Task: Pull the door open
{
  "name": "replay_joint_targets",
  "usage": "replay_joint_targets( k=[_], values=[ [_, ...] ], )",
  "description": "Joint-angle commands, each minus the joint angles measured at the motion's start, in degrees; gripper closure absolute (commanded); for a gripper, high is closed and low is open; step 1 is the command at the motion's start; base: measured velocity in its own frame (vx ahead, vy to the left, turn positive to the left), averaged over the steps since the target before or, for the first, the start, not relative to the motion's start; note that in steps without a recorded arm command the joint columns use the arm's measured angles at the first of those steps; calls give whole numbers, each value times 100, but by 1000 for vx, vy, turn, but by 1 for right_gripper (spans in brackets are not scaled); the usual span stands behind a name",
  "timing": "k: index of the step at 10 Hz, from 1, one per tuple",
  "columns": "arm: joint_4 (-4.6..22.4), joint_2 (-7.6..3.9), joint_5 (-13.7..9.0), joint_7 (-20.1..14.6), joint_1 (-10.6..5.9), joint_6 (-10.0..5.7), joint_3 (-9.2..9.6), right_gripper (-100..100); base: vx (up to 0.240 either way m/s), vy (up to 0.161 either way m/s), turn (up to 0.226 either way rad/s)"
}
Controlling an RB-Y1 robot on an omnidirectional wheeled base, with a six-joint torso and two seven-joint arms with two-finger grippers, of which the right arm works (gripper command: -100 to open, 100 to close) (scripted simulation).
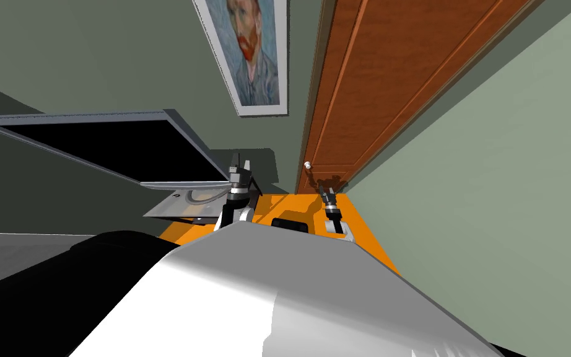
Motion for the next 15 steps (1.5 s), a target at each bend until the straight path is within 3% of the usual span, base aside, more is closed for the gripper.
replay_joint_targets(
  k=[1,15],
  values=[
    [187,-10,72,129,-80,-35,-21,-100,93,38,-40],
    [1811,-9,607,1132,-664,-523,-205,-100,98,25,-33]
  ],
)
